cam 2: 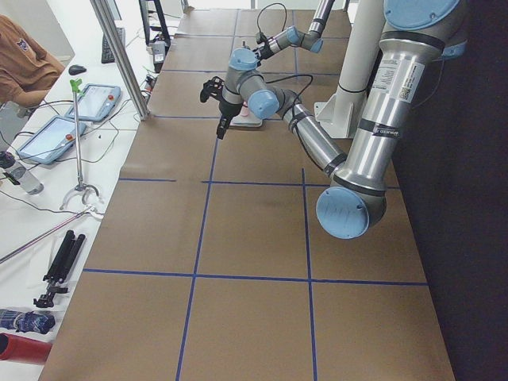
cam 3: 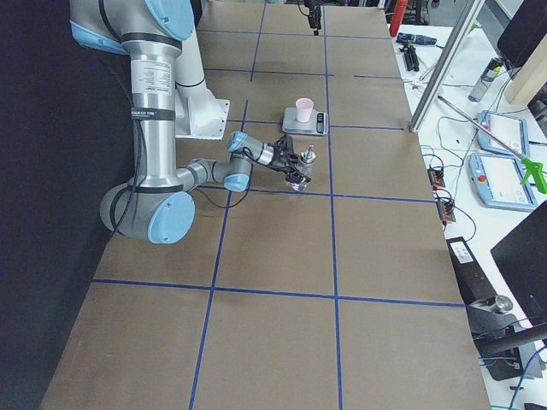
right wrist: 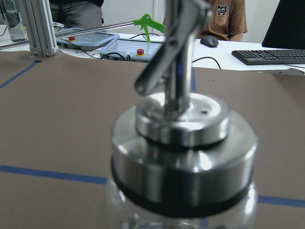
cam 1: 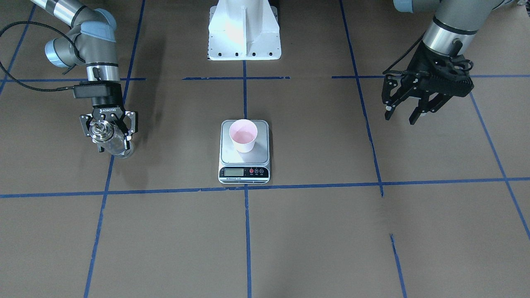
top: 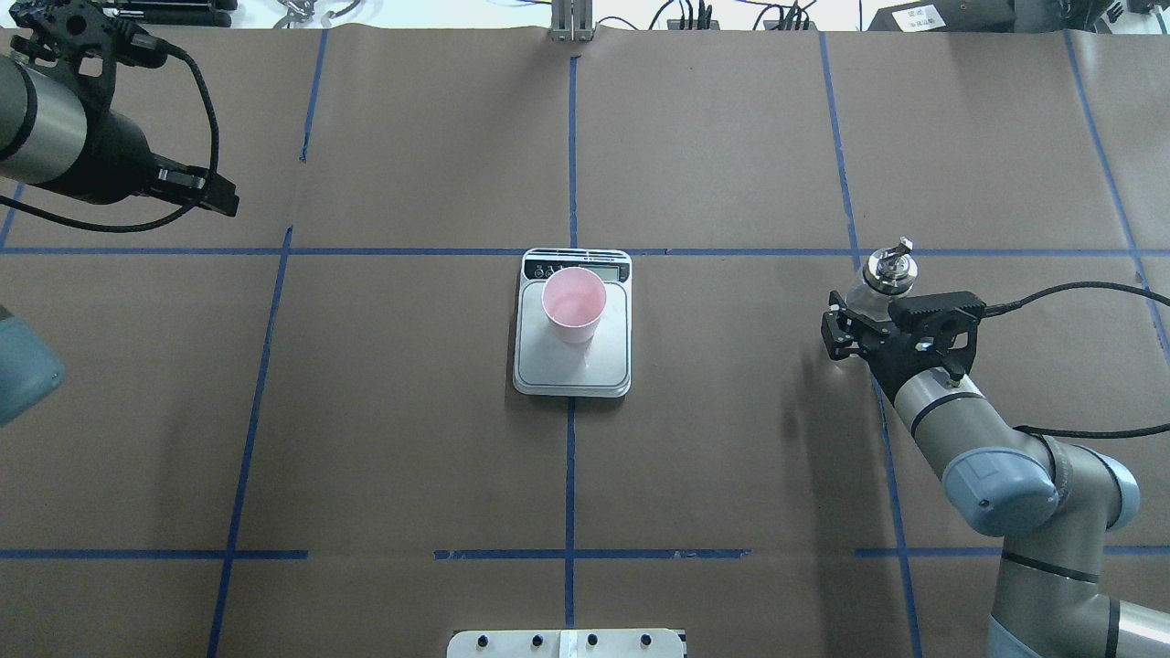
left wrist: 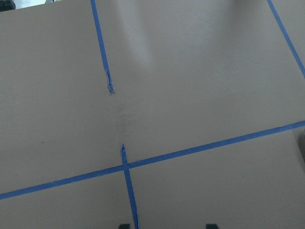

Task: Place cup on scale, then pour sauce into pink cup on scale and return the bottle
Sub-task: 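Hold the bottle upright near its original spot with the right gripper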

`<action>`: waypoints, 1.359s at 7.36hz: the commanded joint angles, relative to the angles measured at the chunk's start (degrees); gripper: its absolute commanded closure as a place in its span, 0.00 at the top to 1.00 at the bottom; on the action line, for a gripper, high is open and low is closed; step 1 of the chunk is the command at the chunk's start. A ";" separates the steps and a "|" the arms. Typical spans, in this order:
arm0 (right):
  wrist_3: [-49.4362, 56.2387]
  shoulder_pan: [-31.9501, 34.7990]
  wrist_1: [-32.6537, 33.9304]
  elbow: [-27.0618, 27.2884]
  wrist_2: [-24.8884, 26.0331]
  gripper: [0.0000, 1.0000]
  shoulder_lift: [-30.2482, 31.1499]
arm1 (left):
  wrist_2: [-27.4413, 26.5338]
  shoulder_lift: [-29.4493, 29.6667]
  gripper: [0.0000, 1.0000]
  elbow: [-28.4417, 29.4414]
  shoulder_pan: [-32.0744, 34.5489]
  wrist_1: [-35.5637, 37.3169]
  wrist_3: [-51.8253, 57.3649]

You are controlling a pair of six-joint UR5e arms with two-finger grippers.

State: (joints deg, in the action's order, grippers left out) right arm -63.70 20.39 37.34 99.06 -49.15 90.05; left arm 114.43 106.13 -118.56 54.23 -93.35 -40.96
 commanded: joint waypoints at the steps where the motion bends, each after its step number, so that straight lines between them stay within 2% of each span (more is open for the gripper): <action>1: 0.07 0.01 0.01 -0.35 -0.07 0.37 0.30 | 0.00 0.04 0.62 -0.01 0.00 0.01 0.00; 2: -1.32 0.01 -0.17 -0.36 0.02 0.99 -0.13 | 0.00 0.04 0.62 0.08 0.00 0.01 0.00; 5: -1.87 0.00 -0.25 -0.53 -0.15 1.00 0.57 | 0.00 0.13 0.62 0.00 0.00 0.01 0.00; 10: -2.04 -0.26 -0.25 2.10 0.55 1.00 1.89 | 0.00 -0.14 0.62 -0.44 0.08 0.01 0.00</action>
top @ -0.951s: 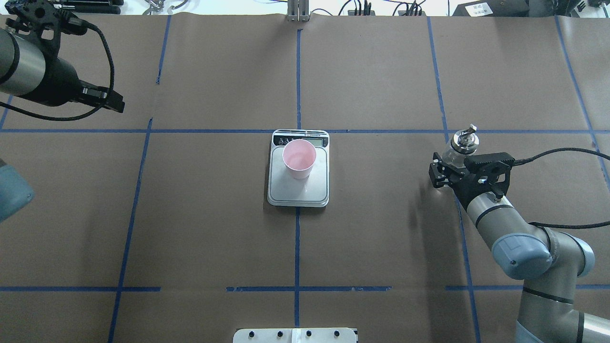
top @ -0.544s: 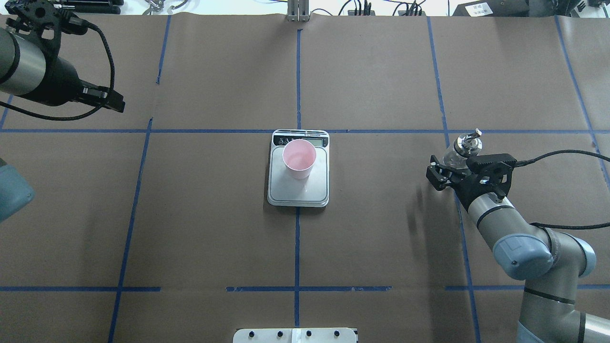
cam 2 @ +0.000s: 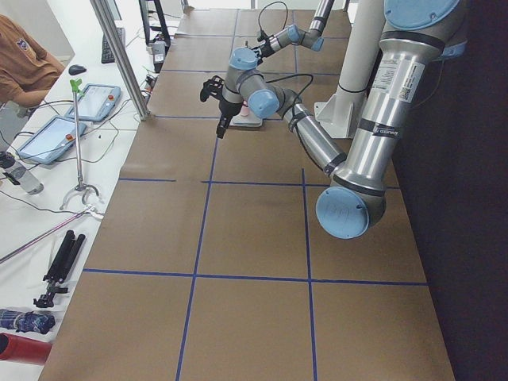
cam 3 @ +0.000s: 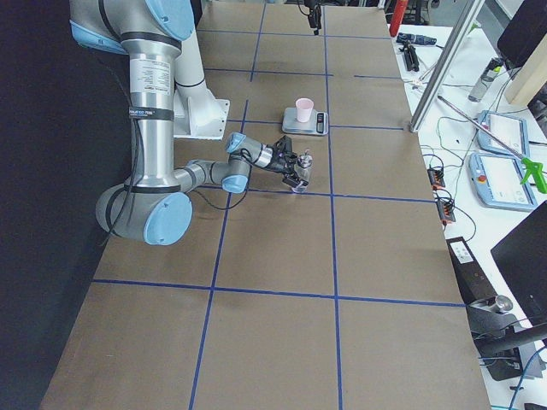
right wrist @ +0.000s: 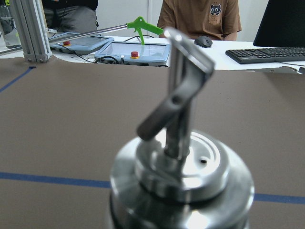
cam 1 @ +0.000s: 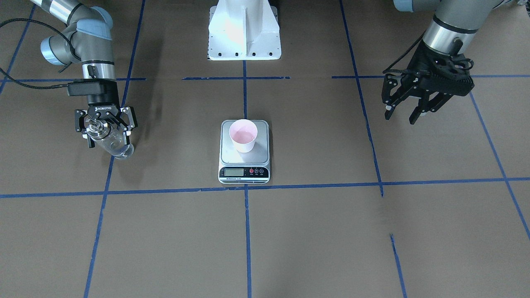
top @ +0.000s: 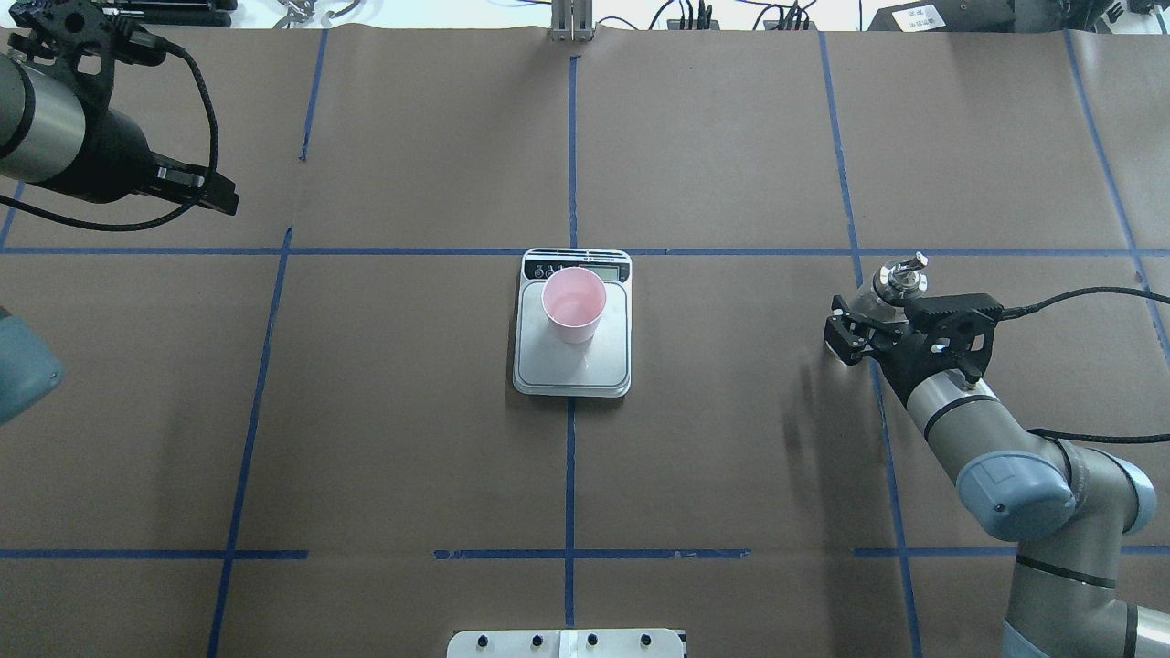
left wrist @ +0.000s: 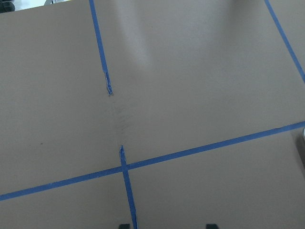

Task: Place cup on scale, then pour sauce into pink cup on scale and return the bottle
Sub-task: 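Hold the bottle upright near its original spot with the right gripper, then lower the glass bottle onto the table and open the right gripper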

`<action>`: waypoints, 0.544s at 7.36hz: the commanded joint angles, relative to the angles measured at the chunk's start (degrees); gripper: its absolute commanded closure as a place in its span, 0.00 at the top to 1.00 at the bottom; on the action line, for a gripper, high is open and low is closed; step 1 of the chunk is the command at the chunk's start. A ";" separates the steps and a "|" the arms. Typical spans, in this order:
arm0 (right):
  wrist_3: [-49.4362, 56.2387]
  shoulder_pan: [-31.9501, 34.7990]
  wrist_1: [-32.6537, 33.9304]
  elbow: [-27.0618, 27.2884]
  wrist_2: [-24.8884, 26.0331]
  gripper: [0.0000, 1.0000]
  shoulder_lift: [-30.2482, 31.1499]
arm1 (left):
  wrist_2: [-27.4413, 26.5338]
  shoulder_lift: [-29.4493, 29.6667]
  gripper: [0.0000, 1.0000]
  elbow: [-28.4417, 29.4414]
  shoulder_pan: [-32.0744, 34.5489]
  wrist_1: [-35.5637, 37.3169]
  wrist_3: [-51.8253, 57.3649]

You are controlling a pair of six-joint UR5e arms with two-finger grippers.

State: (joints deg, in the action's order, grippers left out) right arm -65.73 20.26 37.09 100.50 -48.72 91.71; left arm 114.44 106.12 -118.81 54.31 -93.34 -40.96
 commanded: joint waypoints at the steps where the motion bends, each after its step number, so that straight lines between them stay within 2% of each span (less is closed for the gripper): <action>1: -0.01 -0.31 0.00 1.01 0.12 1.00 0.22 | 0.00 -0.21 0.62 -0.46 0.01 0.35 0.00; 4: -0.27 -3.46 0.00 3.90 1.35 1.00 4.33 | 0.00 -0.13 0.62 -0.55 0.01 0.53 0.00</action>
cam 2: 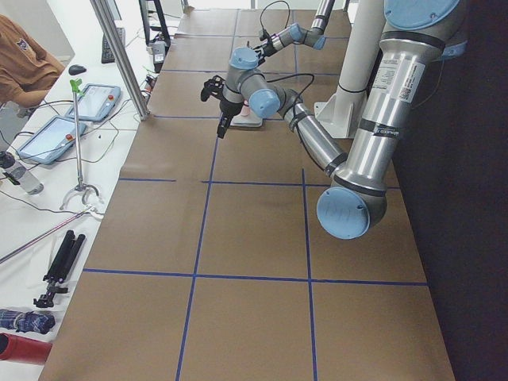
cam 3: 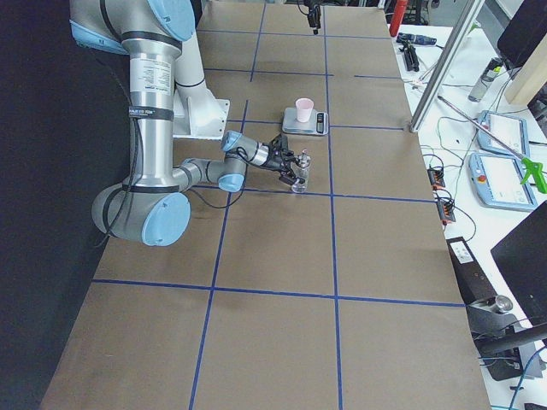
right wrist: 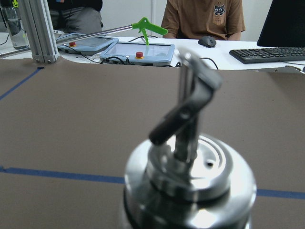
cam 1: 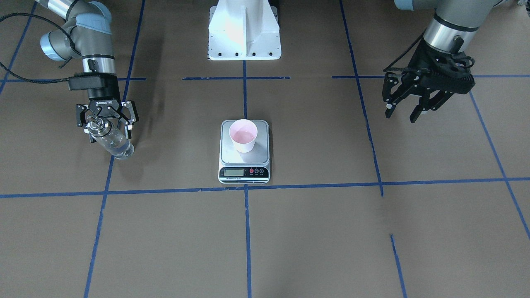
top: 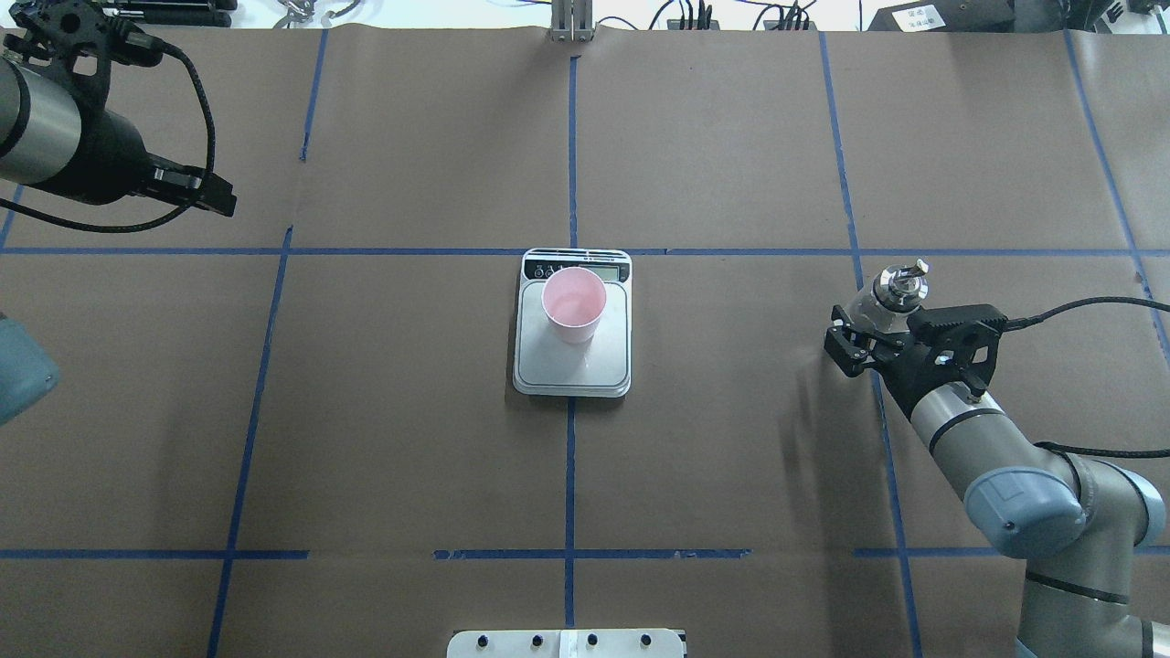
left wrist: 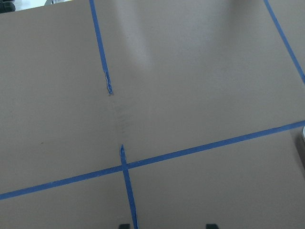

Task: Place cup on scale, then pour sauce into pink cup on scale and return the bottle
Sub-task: 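Lower the glass bottle onto the table and open the right gripper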

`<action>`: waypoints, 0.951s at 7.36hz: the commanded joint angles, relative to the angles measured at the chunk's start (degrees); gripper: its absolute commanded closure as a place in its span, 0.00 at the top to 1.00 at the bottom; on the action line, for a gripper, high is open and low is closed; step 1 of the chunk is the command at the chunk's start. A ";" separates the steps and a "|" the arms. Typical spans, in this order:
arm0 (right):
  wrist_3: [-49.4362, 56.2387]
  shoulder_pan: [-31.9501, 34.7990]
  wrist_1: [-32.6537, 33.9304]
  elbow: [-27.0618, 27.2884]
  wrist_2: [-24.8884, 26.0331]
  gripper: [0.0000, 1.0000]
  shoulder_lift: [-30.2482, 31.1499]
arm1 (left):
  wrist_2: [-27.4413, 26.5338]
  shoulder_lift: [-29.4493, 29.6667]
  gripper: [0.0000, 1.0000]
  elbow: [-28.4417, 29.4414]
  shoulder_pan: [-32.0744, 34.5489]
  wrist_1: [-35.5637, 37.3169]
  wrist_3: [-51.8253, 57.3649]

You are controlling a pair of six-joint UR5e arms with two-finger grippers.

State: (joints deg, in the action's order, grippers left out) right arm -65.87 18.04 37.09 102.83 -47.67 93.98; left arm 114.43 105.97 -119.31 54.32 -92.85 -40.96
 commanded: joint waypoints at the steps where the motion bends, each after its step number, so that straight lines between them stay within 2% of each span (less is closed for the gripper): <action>1: -0.31 -2.03 0.00 2.28 0.30 1.00 3.48 | 0.00 -0.06 0.62 -0.40 0.00 0.12 0.00; 4: -0.40 -4.32 0.00 3.86 0.21 1.00 4.80 | 0.00 -0.06 0.62 -0.31 0.00 0.13 -0.09; 6: -0.31 -5.29 -0.52 4.83 -1.88 1.00 8.92 | 0.09 -0.06 0.62 -0.23 0.00 0.13 -0.09; 7: -0.31 -5.29 -4.01 4.84 -3.72 1.00 11.29 | 0.00 -0.06 0.62 -0.14 0.00 0.13 -0.09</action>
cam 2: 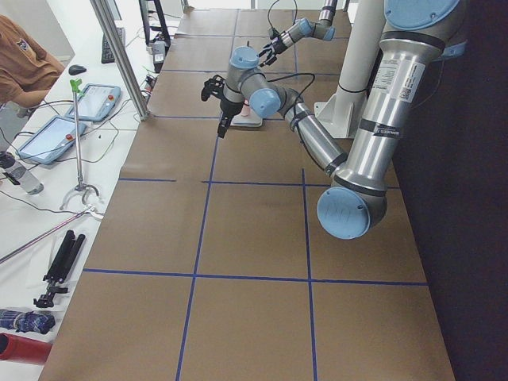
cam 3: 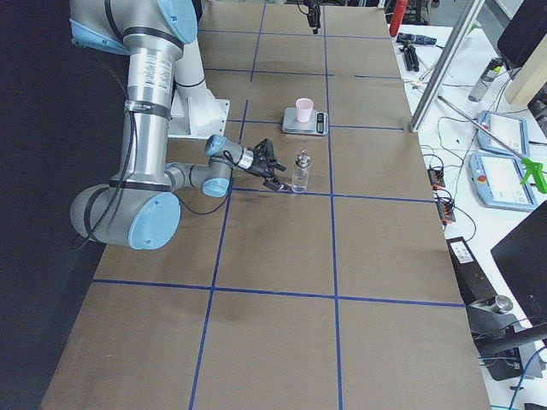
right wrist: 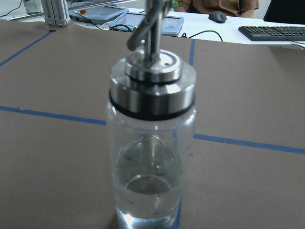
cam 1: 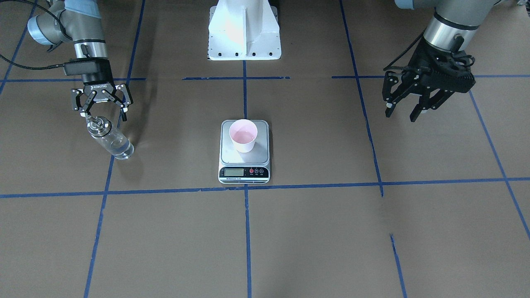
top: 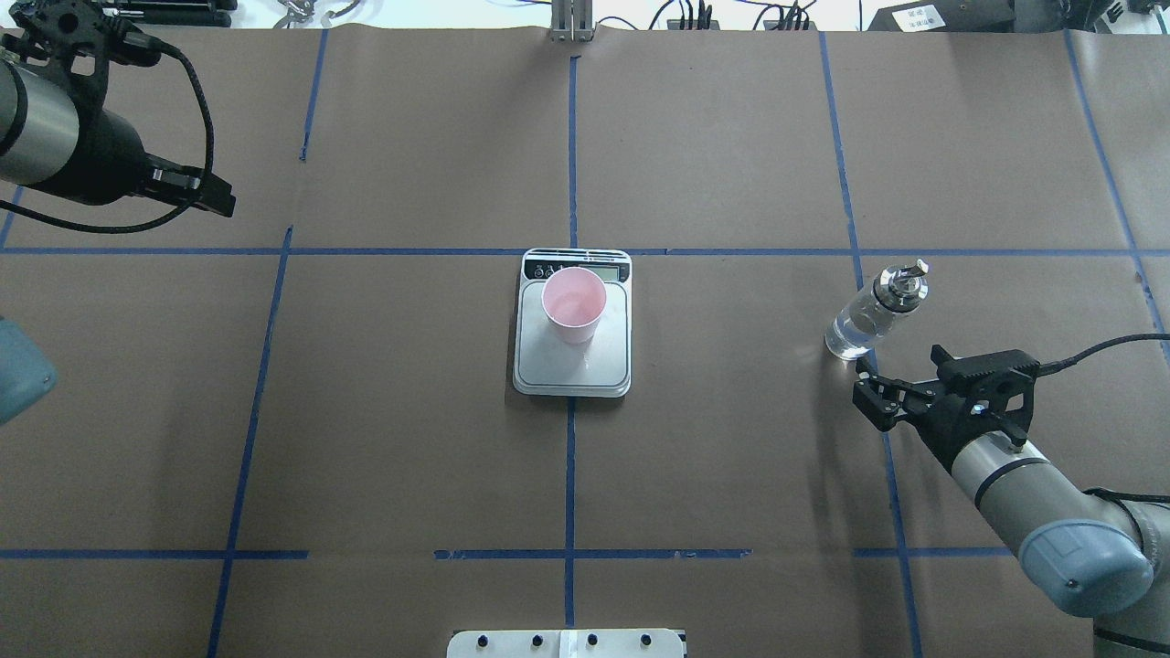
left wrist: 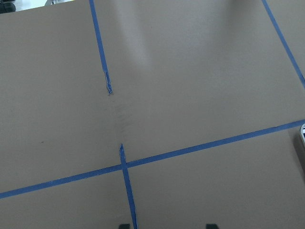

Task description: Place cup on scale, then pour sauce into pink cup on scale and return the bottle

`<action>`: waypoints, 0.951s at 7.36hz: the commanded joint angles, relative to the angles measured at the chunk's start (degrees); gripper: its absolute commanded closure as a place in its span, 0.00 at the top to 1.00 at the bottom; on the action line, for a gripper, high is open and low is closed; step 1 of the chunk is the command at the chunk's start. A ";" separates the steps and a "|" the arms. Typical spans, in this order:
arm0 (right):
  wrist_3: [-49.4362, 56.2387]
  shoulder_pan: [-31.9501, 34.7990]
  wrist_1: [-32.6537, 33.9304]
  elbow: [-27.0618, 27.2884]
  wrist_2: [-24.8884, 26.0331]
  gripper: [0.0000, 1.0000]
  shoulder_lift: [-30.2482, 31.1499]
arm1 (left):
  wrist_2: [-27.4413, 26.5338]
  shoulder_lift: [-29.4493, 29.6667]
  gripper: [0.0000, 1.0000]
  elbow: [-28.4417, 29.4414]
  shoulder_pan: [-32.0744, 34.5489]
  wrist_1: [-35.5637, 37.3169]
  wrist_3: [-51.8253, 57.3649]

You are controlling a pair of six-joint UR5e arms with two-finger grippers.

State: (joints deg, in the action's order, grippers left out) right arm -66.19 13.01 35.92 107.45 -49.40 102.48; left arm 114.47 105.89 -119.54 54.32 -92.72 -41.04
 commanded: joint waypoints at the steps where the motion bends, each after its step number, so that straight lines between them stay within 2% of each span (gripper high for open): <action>1: 0.01 -0.18 -6.17 0.13 -3.93 1.00 6.03 | -0.03 0.02 0.62 -0.08 0.00 0.00 0.00; 4: 0.10 0.26 -14.79 -1.70 -9.82 1.00 10.01 | -0.03 0.02 0.62 0.18 -0.09 0.00 0.00; 5: 0.19 4.00 -15.34 -2.85 -13.58 1.00 10.11 | -0.03 0.02 0.62 0.44 -0.09 -0.09 0.08; 6: 0.80 10.22 -15.35 -3.12 -20.66 1.00 9.76 | -0.03 -0.06 0.62 0.44 -0.09 -0.09 0.08; 7: 1.32 18.29 -15.35 -4.69 -30.05 1.00 8.54 | -0.03 -0.06 0.62 0.62 -0.17 -0.09 0.08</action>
State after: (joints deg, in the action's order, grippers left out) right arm -65.50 22.42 20.81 104.28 -69.14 112.00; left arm 114.43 105.86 -119.09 54.20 -92.80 -40.97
